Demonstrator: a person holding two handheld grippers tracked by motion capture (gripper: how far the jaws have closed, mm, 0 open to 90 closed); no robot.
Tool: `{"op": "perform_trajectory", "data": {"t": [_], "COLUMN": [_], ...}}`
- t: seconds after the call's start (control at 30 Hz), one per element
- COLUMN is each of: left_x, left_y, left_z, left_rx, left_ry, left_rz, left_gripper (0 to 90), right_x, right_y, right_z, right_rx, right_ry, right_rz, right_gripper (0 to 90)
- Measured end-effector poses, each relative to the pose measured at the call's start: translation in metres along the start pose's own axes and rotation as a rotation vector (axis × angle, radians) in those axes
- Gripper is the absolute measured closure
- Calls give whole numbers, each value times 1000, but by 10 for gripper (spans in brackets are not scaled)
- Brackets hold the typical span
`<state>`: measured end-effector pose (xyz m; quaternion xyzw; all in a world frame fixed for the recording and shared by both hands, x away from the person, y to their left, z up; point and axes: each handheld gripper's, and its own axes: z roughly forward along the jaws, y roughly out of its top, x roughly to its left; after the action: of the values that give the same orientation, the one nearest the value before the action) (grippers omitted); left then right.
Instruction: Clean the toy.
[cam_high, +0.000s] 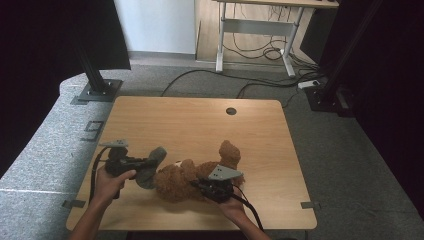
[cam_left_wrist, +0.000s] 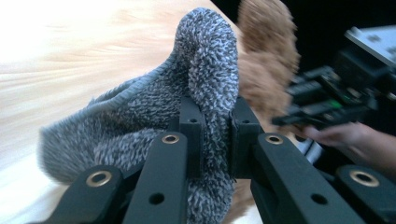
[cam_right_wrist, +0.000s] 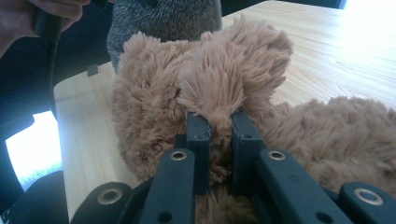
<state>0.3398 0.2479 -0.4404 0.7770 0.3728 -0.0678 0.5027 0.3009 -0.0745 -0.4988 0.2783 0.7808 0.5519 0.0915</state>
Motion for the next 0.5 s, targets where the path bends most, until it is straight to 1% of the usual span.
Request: {"op": "perform_trajectory", "data": {"t": [0.1, 0.17, 0.23, 0.27, 0.3, 0.37, 0.43, 0.5], "left_x": [-10, -15, -19, -22, -26, -34, -36, -36], "left_y": [-1, -1, 2, 3, 4, 5, 5, 2], "left_z": [10, 10, 7, 8, 11, 22, 36, 49], "left_rx": [23, 16, -7, -7, 7, 47, 86, 112], "left_ry": [-45, -64, -125, -142, -134, -102, -71, -44], "left_rz": [11, 14, -1, -1, 14, 43, 51, 53], "left_gripper": [787, 789, 790, 790, 790, 790, 790, 792], "right_x": [0, -1, -2, -3, -3, -4, -3, -2], "right_y": [-2, -4, -4, -4, -4, -4, -4, -4], "right_z": [-1, -1, -1, 0, 0, 1, 1, 1], "right_rx": [-3, -8, -10, -14, -14, -13, -16, -16], "right_ry": [-1, -1, 0, -2, -5, -9, -10, -12], "right_rz": [-4, -3, 1, 2, 4, 6, 5, -3], "right_gripper": [806, 807, 807, 807, 807, 807, 806, 803]}}
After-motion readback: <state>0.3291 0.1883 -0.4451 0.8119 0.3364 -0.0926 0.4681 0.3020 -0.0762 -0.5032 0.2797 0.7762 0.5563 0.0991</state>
